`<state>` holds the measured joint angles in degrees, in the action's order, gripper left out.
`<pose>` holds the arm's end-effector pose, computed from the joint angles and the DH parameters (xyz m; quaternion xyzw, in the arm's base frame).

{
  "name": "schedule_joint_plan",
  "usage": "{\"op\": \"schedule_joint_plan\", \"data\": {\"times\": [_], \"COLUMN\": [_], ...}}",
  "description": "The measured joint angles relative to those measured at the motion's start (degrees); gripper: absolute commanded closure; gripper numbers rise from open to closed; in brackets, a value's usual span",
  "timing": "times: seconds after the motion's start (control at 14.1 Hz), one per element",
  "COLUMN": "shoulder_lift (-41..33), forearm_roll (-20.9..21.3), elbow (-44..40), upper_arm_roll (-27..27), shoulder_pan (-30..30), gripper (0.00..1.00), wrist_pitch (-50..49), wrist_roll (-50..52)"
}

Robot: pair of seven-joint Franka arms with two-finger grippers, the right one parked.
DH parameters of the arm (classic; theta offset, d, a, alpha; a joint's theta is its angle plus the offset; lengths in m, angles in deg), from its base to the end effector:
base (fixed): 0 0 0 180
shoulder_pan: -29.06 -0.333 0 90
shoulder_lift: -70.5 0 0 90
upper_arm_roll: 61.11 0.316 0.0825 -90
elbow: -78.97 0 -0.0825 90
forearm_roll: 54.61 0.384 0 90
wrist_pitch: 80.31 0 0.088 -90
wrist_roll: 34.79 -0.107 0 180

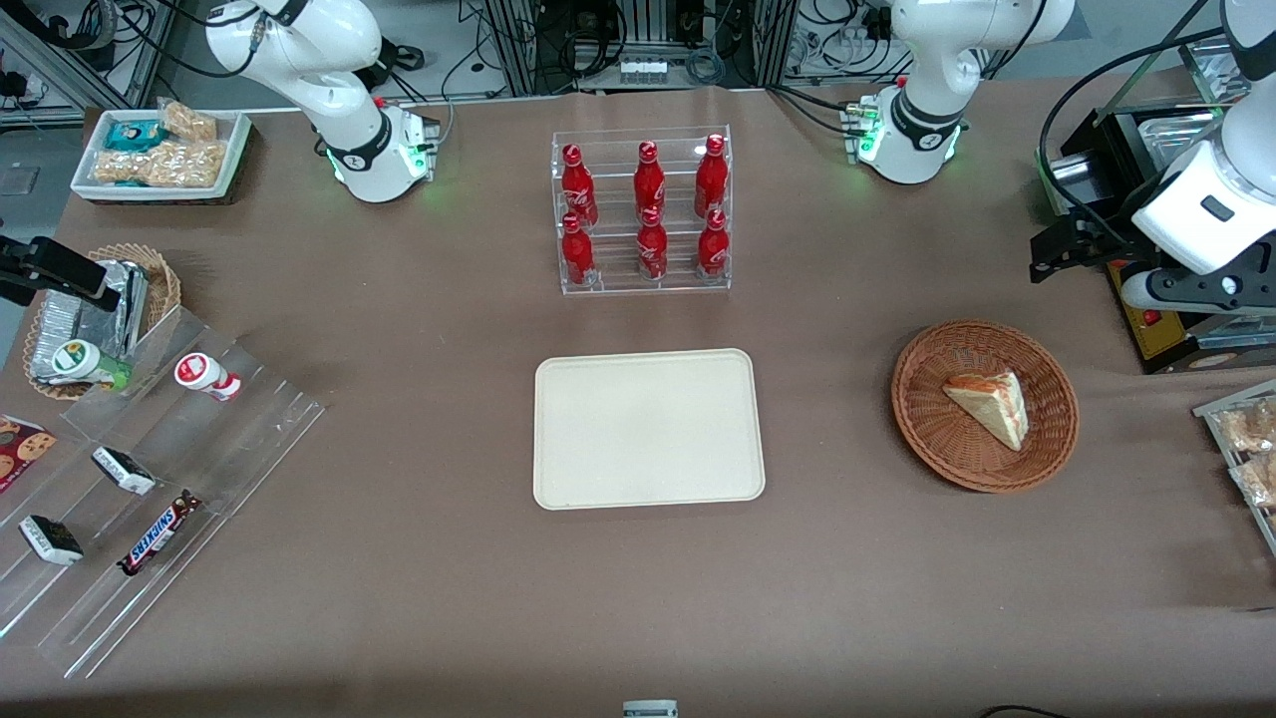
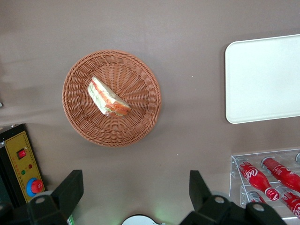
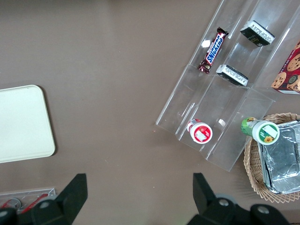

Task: Place sandwich from basket to tray

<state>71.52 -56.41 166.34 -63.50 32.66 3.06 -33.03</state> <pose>0.5446 -0.0606 0.6265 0.9982 -0.0380 -0.0448 0.0130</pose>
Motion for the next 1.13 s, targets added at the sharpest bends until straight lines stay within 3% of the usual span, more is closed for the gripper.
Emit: {"op": "schedule_joint_plan", "data": {"times": [0.78, 1.13], "shoulder_lift": [0.29, 4.11], "forearm_roll": [1.17, 2.52], "elbow": [0.17, 2.33], "upper_arm_roll": [0.29, 0.95], "shoulder_pan": [-0.10, -0.86], "gripper": [0.00, 0.00], "wrist_pitch": [-0.27, 0.46], "wrist_roll": [0.00, 0.00]}}
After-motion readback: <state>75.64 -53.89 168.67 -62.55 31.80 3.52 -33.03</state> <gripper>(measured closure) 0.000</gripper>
